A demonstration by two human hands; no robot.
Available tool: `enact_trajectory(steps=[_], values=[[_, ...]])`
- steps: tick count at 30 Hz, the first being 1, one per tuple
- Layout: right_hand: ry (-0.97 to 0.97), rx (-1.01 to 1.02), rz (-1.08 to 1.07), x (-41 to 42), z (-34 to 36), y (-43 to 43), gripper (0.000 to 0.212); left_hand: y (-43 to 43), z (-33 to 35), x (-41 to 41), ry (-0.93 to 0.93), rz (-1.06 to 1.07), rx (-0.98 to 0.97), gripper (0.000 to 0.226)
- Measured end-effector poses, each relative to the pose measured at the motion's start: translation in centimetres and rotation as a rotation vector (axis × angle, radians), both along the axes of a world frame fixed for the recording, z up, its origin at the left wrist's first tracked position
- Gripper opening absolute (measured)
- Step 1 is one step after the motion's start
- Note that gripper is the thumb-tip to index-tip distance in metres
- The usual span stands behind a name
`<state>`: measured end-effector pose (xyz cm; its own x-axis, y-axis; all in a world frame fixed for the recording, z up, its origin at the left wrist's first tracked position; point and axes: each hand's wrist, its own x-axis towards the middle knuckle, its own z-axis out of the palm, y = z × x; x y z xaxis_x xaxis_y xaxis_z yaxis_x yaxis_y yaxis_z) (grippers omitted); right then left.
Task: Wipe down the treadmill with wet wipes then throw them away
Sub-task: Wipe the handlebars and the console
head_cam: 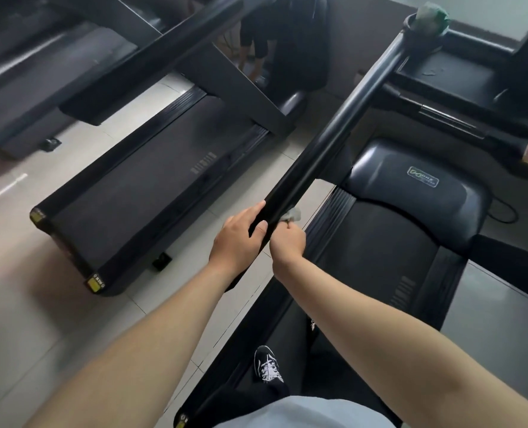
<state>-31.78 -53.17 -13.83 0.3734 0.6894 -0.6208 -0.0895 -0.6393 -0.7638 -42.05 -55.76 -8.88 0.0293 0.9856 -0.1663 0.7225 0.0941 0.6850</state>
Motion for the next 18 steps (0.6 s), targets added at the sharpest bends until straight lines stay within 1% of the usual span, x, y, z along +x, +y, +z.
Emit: enact_trajectory(steps=[4, 8, 10, 12, 15, 18], values=[[0.037, -0.050, 0.030, -2.8, -0.2, -4.7, 0.033, -1.7, 0.4, -0.6, 0.013, 0.037, 0.009, 0.046], [0.165, -0.103, -0.012, -5.5, 0.4, -8.5, 0.025, -2.9, 0.8, -1.2, -0.026, 0.056, 0.017, 0.045], [0.164, -0.126, 0.033, -5.9, 1.4, -10.2, 0.023, -3.3, 0.9, -1.4, -0.038, 0.051, 0.020, 0.045], [0.121, -0.120, 0.126, -5.5, 2.3, -11.5, 0.026, -3.6, 1.1, -1.5, -0.035, 0.037, 0.029, 0.045], [0.013, 0.005, 0.168, -3.8, 3.3, -11.3, 0.031, -3.6, 1.4, -1.7, -0.063, 0.046, 0.011, 0.045], [-0.153, 0.220, 0.106, -2.1, 4.4, -8.1, 0.024, -3.7, 1.8, -1.9, -0.082, 0.076, -0.003, 0.044]])
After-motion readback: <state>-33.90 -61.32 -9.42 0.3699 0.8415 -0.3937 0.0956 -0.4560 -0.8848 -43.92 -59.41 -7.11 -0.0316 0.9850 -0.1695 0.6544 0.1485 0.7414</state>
